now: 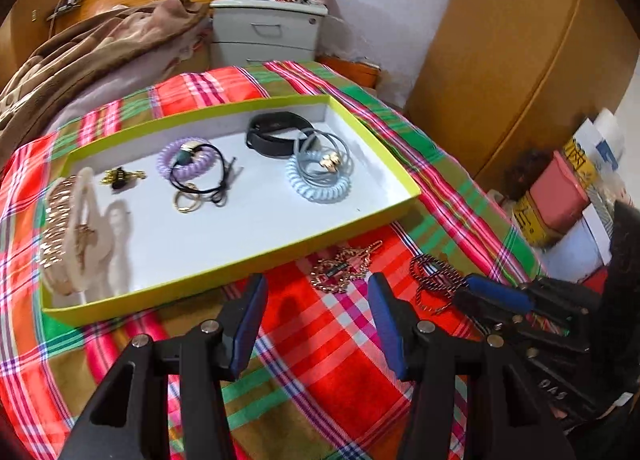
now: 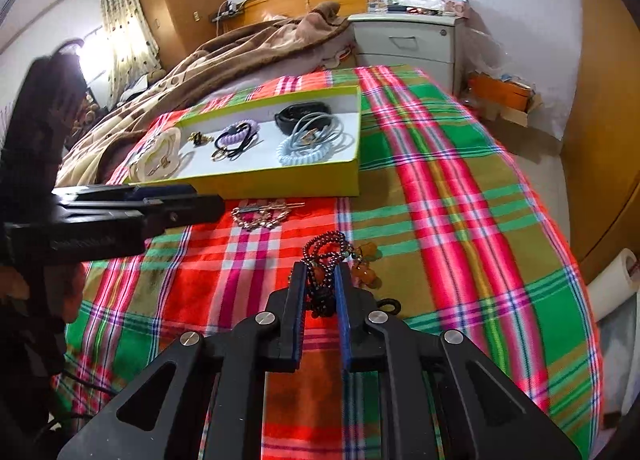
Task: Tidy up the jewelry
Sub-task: 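Grasp the dark beaded bracelet with the right gripper while the left approaches the gold chain clip, then grasp the gold chain hair clip with the left gripper while the right holds the bracelet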
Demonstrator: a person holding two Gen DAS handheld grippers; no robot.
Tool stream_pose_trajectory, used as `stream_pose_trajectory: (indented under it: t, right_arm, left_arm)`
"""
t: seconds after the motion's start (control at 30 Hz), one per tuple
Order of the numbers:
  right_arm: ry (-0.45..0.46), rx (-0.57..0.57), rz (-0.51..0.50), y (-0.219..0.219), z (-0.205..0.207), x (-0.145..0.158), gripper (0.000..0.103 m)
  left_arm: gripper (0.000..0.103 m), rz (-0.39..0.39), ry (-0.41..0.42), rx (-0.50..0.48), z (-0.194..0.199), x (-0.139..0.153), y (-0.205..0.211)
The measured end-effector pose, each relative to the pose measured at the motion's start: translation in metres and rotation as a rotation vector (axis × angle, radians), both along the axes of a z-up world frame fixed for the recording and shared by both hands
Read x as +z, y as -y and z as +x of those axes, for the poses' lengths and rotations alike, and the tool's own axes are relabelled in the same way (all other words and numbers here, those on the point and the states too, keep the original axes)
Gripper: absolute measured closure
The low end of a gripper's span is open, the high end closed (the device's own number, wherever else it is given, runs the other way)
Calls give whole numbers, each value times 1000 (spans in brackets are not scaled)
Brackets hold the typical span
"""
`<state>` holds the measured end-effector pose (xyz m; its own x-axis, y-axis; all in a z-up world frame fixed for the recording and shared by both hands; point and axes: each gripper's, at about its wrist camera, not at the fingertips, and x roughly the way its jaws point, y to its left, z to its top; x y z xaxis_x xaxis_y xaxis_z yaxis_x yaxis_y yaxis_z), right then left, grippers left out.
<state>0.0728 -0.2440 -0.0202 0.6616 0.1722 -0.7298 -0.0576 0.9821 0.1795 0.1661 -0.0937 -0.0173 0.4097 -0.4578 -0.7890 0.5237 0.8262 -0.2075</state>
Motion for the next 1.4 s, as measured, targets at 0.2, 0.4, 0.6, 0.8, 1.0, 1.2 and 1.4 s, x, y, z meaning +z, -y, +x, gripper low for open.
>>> stream_pose_trajectory:
  t: [0.2,0.4,0.6,0.8,1.0,1.2,1.4]
  right_arm:
    - [40,-38,25,17,-9,12,89]
    - [64,-76,36,29,-13,21,89]
    - [75,-91,46,34,-15,23,89]
    - [73,-103,59,42,-14,18,89]
    - [75,-103,66,45,-13,16,89]
    - [81,-98,64,46,-11,15,89]
    - [92,-101,61,47,-11,15,89]
  left_arm:
    - [49,61,7,-20,4,-8,13]
    - [49,112,18,-59,2,-16,25]
    - [48,106,14,-108,-3,-14,38]
    - [48,74,-6,-196,-20,-11,47]
    - [48,148,45,-115,-7,-10,51]
    - [48,206,73,-109,-6,-17,62]
    - [48,201,84,-88,-7,-18,61]
